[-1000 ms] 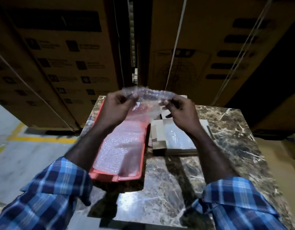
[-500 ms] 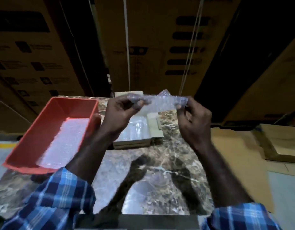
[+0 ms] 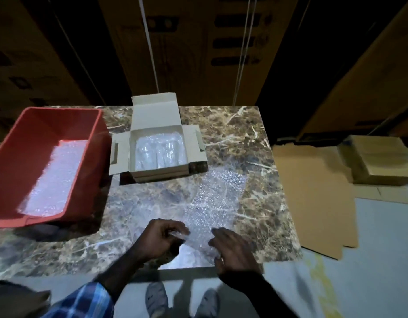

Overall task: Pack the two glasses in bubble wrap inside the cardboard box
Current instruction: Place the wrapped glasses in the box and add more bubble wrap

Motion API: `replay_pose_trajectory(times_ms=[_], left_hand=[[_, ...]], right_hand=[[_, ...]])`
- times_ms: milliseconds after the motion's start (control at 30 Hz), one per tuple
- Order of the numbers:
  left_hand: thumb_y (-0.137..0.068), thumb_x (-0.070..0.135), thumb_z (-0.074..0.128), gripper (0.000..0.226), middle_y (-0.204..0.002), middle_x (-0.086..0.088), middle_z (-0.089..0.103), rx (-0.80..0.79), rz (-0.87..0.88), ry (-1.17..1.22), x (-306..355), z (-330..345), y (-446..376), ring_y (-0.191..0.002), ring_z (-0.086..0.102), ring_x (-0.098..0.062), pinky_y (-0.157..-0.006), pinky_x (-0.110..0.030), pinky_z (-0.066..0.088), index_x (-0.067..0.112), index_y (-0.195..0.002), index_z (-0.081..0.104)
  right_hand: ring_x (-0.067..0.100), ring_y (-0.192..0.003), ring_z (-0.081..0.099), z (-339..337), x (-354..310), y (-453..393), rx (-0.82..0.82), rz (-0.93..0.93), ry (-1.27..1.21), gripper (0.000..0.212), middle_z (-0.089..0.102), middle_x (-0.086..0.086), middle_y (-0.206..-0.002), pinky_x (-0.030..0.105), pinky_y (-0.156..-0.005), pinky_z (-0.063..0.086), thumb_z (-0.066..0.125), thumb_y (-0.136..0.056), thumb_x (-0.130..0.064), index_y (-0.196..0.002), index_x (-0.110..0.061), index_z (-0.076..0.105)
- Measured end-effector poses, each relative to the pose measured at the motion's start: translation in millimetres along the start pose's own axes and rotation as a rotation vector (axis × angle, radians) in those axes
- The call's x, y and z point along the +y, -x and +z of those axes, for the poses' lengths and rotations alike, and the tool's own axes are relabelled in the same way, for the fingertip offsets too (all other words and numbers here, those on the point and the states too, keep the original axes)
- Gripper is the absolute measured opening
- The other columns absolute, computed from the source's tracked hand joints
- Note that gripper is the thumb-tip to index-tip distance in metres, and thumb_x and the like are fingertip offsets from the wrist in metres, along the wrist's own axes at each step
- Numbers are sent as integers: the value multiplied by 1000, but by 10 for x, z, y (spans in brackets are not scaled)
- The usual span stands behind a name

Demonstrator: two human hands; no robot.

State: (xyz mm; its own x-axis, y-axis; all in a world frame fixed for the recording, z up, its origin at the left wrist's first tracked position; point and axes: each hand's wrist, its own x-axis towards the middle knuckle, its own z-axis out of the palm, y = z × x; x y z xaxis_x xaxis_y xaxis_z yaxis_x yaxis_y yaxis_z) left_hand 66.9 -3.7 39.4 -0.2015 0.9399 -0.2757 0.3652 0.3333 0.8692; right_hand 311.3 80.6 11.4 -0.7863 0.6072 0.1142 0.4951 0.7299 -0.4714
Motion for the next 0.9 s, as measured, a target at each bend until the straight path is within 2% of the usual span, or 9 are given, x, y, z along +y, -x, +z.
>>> replay_pose_trajectory(times_ms=[67, 100, 167, 267, 367, 467, 567, 700, 900], left_hand=[[-73, -2, 64, 33, -95, -7, 77, -39, -47, 1, -163, 1, 14, -91, 72, -42, -74, -67, 53, 24, -87, 79], [-73, 0, 62, 34, -97, -5, 77, -49, -44, -13, -225, -3, 27, -93, 72, -40, -77, -67, 53, 26, -87, 79], [-80, 13, 65, 23, -96, 3, 77, -50, -18, -39, -277, -34, 45, -92, 74, -25, -83, -55, 55, 30, -88, 77], [-91, 23, 66, 9, -82, -6, 75, -97, -14, -12, -273, -116, 42, -72, 73, -30, -64, -49, 57, 26, -91, 74], [-91, 16, 60, 16, -82, -8, 75, -141, 2, -25, -247, -165, 19, -73, 73, -33, -63, -50, 56, 26, -92, 73], [-88, 19, 62, 13, -80, -4, 75, -96, 20, -14, -158, -207, -84, -73, 73, -28, -65, -45, 57, 25, -88, 74], [-86, 29, 75, 10, -83, -10, 73, -54, -42, 180, 6, -210, -249, -75, 69, -28, -71, -36, 52, 19, -88, 76], [-77, 21, 77, 24, -77, -13, 67, -13, -212, 601, 294, -118, -538, -67, 66, -21, -60, -24, 46, 5, -92, 69], [-92, 0, 66, 7, -70, -16, 49, 83, -279, 434, 150, -13, -790, -48, 43, -13, -41, -19, 34, 2, -88, 61]], right_hand=[[23, -121, 61, 126, -21, -1, -118, -55, 50, 64, 65, 6, -132, 40, -105, 45, 63, -50, -20, -114, -23, 70], [23, -124, 60, 191, -7, 3, -138, -64, 48, 64, 64, 6, -134, 38, -107, 41, 56, -54, -21, -117, -23, 69], [21, -127, 56, 279, 29, -8, -124, -29, -12, 59, 63, 5, -136, 31, -113, 35, 45, -65, -22, -118, -22, 71], [19, -123, 59, 368, 44, -35, 8, -13, -174, 39, 68, 5, -128, 28, -112, 37, 51, -77, -17, -108, -15, 75], [18, -97, 66, 385, -21, -43, 129, 5, -276, 24, 75, 8, -99, 25, -93, 51, 54, -91, -17, -90, -7, 76], [17, -64, 63, 284, -101, -116, 105, 270, -425, 29, 69, 4, -72, 35, -59, 52, 57, -91, -31, -81, -9, 73], [6, -60, 62, 164, -60, -307, 58, 633, -673, 21, 70, -8, -65, 27, -61, 47, 64, -80, -39, -71, -22, 73], [0, -58, 60, 3, 52, -607, 71, 779, -780, 17, 69, -11, -66, 23, -60, 44, 68, -91, -16, -74, -17, 71], [9, -64, 50, -40, 193, -907, -76, 681, -573, 21, 53, -11, -67, 29, -64, 37, 55, -102, -26, -83, -16, 59]])
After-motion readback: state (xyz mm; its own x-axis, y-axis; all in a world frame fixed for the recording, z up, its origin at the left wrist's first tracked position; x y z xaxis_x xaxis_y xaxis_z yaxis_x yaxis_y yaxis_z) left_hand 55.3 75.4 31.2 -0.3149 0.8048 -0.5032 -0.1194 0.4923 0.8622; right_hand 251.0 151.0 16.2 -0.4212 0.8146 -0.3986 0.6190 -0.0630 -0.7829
